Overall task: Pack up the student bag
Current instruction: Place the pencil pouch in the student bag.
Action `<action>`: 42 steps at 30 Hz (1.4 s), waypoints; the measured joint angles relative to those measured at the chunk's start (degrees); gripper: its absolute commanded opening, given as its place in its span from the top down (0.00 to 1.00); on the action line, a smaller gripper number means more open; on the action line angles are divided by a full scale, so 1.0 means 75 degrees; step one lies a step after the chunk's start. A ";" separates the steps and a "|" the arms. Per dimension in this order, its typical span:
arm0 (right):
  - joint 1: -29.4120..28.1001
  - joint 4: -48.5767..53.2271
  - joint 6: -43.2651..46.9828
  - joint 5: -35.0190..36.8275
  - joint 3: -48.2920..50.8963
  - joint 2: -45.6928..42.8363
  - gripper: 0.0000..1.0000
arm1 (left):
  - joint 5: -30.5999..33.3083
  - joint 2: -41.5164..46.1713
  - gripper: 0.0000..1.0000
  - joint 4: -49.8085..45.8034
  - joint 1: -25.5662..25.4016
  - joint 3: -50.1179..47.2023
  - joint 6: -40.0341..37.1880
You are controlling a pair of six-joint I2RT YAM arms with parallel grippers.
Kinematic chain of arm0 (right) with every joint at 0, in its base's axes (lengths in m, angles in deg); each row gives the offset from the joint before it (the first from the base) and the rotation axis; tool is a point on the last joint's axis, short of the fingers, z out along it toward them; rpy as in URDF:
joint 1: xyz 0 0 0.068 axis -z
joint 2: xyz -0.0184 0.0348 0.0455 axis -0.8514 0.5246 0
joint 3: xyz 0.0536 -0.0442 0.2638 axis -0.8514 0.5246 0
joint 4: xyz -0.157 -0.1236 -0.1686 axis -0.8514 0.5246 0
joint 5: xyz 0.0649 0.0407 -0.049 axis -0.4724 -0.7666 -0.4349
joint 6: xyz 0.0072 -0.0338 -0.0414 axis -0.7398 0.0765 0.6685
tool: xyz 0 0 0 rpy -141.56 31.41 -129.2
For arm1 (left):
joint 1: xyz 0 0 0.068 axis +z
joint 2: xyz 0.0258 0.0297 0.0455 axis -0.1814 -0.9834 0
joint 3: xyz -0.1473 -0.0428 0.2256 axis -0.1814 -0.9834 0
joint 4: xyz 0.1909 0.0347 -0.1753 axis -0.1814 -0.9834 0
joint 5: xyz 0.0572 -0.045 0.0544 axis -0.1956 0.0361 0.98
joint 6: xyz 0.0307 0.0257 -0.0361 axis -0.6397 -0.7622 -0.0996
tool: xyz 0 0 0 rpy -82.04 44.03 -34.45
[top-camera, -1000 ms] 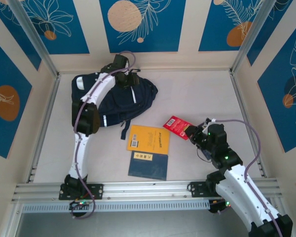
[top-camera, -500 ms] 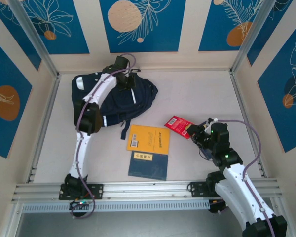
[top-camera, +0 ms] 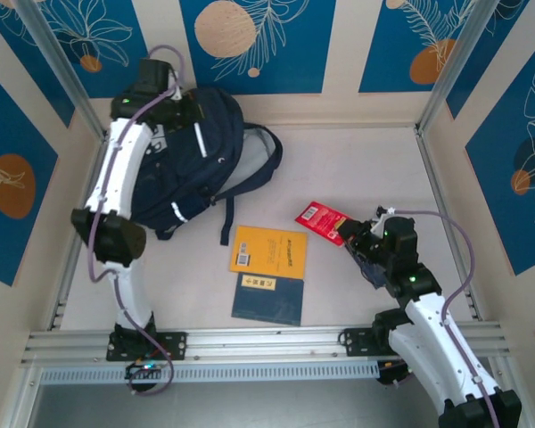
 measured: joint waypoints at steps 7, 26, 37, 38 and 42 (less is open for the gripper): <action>0.0000 0.0032 0.0085 -0.0023 -0.0178 0.0000 1.00 | -0.0603 0.1719 1.00 -0.0323 0.0012 -0.1349 -0.0341; -0.0175 0.0128 0.0787 -0.1107 -0.1349 0.0338 1.00 | -0.2573 0.3687 1.00 0.0501 -0.0959 -0.4957 -0.0478; -0.1842 -0.1955 0.0230 -0.1588 -0.1274 0.2795 1.00 | -0.2634 0.3841 1.00 0.0565 -0.0970 -0.4980 -0.0533; -0.1938 -0.2162 0.0184 -0.1585 -0.1276 0.3025 1.00 | -0.2684 0.3867 1.00 0.0577 -0.0970 -0.5010 -0.0530; -0.2311 -0.2929 -0.0020 -0.1460 -0.1445 0.4103 1.00 | -0.2876 0.3905 1.00 0.0606 -0.0973 -0.5059 -0.0525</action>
